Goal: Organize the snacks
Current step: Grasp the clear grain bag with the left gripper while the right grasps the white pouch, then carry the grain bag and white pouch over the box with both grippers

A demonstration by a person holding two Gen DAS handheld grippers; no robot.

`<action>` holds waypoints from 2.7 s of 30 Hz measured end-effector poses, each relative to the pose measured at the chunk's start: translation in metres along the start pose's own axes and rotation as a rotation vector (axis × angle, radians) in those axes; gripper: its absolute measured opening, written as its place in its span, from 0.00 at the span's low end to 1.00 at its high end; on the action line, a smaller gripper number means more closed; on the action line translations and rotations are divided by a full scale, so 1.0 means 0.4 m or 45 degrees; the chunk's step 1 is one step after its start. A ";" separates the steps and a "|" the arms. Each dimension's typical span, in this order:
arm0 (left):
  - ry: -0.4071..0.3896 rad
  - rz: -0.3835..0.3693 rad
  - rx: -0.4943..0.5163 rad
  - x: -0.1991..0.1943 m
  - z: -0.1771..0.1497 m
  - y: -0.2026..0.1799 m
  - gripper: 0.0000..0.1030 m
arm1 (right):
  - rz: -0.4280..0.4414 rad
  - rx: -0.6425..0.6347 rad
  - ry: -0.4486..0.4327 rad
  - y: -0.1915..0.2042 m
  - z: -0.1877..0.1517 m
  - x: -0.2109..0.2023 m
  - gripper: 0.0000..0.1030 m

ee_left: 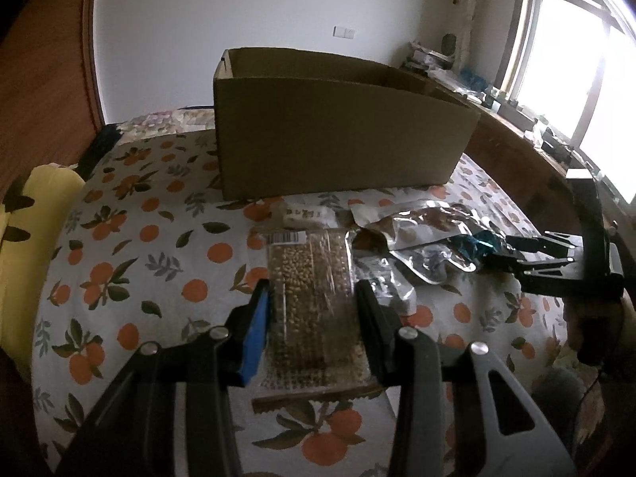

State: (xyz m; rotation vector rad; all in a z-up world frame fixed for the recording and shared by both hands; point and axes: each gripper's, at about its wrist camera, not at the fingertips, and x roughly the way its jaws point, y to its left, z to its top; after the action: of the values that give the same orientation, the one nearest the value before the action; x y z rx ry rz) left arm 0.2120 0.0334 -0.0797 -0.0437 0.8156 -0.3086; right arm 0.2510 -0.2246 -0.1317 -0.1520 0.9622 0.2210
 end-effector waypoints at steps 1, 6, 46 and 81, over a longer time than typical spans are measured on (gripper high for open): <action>-0.002 -0.002 0.001 -0.003 0.000 -0.003 0.39 | 0.001 0.003 0.002 -0.003 -0.004 -0.004 0.58; -0.016 -0.008 -0.004 -0.015 0.004 -0.015 0.39 | 0.021 0.016 0.000 -0.019 -0.028 -0.031 0.58; -0.280 -0.001 0.075 -0.108 0.307 -0.063 0.39 | 0.133 -0.148 -0.337 0.089 0.249 -0.228 0.58; -0.231 0.020 0.049 0.158 0.499 0.030 0.46 | 0.177 -0.123 -0.311 0.096 0.485 -0.008 0.58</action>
State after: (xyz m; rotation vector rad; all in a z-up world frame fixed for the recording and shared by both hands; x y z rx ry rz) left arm 0.3997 0.0108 0.0107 -0.0289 0.6293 -0.3006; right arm 0.3938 -0.1441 -0.0209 -0.1432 0.7197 0.4052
